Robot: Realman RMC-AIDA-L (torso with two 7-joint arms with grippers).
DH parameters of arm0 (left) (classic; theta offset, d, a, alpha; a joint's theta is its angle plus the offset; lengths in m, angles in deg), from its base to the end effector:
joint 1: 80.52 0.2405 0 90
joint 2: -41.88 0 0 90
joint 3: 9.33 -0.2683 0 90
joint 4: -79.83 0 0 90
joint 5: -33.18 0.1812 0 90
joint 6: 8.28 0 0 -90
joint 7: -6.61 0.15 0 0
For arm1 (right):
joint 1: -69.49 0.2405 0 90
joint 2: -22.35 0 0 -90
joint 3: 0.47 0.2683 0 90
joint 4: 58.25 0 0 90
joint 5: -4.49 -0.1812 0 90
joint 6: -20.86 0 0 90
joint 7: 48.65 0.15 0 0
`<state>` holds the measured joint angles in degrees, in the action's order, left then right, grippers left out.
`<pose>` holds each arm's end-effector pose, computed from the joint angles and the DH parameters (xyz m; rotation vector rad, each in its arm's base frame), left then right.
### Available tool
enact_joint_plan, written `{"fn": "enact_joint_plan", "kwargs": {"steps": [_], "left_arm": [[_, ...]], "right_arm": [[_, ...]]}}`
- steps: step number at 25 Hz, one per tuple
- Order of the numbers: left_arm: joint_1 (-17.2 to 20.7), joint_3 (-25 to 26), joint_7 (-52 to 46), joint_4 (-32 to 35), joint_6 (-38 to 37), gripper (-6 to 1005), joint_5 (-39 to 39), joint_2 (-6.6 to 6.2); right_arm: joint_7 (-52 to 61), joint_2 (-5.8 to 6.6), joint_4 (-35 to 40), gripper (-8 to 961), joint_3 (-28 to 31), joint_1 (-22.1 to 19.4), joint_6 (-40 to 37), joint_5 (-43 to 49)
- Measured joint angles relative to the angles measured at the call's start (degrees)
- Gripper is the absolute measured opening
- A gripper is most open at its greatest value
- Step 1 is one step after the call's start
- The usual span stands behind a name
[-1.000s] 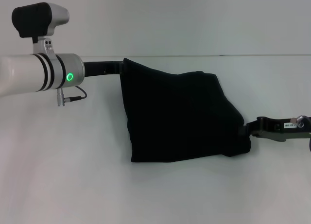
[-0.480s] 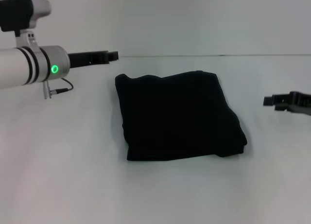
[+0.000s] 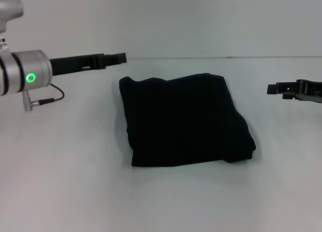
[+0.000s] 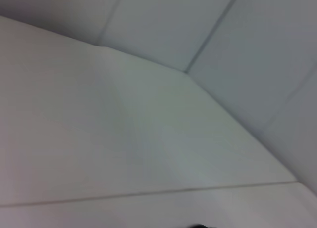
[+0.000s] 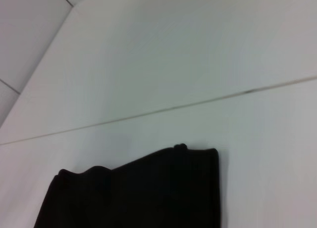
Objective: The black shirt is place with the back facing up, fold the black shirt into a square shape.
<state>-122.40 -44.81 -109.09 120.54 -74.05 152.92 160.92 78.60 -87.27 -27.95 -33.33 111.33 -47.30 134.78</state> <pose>-0.2238 0.4139 0.0153 -2.2445 -1.2073 -0.6866 0.2835 0.4040 0.0453 -2.1274 1.5475 0.4727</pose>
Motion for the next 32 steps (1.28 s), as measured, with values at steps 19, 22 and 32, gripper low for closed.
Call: {"fn": "enact_joint_plan", "kwargs": {"steps": [19,22,32], "left_arm": [[5.16,6.67,10.2,1.34,-23.11,579,-0.21,0.99],[5.17,6.7,10.56,1.32,-23.16,579,-0.21,1.02],[5.17,6.74,10.7,1.29,-23.32,578,-0.21,1.02]], "right_arm": [[1.97,-1.2,-7.92,654,-6.26,2.01,0.39,1.46],[2.09,-2.03,-8.81,654,-6.91,2.61,1.36,1.46],[2.74,-2.44,-9.04,655,-6.91,1.92,2.39,1.45]]}}
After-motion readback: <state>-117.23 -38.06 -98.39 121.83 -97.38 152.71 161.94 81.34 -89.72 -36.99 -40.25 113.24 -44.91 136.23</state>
